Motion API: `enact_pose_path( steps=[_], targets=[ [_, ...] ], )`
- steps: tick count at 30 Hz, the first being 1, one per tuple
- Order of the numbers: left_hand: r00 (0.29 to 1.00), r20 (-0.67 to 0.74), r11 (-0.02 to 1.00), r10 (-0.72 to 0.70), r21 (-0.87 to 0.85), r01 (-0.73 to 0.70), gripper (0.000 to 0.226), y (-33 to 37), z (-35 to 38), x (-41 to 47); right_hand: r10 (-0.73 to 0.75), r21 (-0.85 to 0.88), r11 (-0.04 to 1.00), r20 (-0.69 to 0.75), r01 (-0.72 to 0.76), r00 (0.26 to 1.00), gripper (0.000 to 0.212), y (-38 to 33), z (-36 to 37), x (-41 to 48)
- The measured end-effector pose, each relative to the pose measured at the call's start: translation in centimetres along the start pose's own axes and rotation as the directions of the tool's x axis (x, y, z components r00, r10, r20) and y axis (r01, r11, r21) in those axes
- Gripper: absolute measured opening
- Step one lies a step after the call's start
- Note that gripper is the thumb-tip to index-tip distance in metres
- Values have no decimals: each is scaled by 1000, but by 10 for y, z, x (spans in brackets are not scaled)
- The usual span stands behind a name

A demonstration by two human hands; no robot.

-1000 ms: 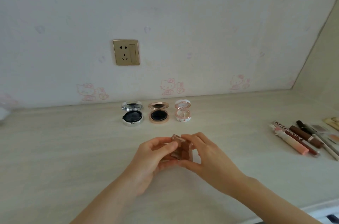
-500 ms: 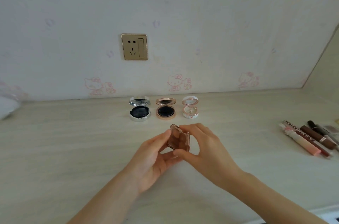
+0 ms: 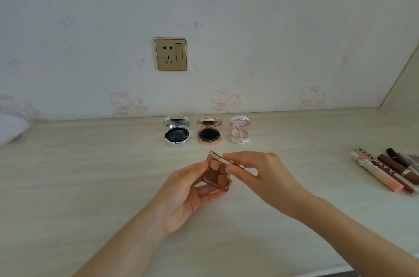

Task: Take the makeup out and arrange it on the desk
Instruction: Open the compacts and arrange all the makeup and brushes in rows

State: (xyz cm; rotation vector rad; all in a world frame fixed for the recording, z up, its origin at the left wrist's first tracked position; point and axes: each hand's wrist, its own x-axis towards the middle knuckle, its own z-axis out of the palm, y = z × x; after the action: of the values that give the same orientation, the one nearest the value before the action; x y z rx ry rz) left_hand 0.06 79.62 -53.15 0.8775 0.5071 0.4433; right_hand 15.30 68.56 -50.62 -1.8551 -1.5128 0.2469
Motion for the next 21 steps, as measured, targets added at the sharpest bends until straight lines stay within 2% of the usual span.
enact_pose_path(
  steps=[3, 5, 7, 9, 11, 13, 16, 18, 21],
  targets=[
    [998, -55, 997, 15, 80, -11, 25, 0, -2, 2, -15, -41, 999, -3, 15, 1000, 31, 2, 0, 3],
    [988, -133, 964, 83, 262, -46, 20, 0, -1, 1, -18, -83, 996, 7, 19, 1000, 31, 3, 0, 5],
    [960, -184, 880, 212, 463, -106, 16, -1, -2, 0, -36, -116, 992, 25, 38, 999, 30, 3, 0, 7],
    [919, -167, 730, 357, 664, -163, 18, -3, -7, 0, -36, -148, 988, 51, 44, 998, 29, 4, 2, 9],
    [882, -104, 528, 459, 831, -177, 20, -8, -14, 1, -21, -185, 982, 75, 35, 997, 28, 8, 4, 11],
    [860, -12, 334, 511, 924, -185, 20, -14, -20, 1, -5, -219, 975, 91, 25, 996, 27, 12, 7, 13],
    [849, 144, 68, 509, 976, -206, 23, -22, -25, 0, 13, -244, 970, 106, 13, 994, 28, 18, 14, 16],
    [822, 244, -33, 515, 964, -265, 26, -25, -27, 1, 22, -250, 968, 113, 7, 993, 28, 20, 18, 19],
    [781, 296, -108, 549, 952, -285, 26, -29, -31, 4, 28, -262, 965, 123, 6, 992, 29, 23, 23, 22]
  ],
)
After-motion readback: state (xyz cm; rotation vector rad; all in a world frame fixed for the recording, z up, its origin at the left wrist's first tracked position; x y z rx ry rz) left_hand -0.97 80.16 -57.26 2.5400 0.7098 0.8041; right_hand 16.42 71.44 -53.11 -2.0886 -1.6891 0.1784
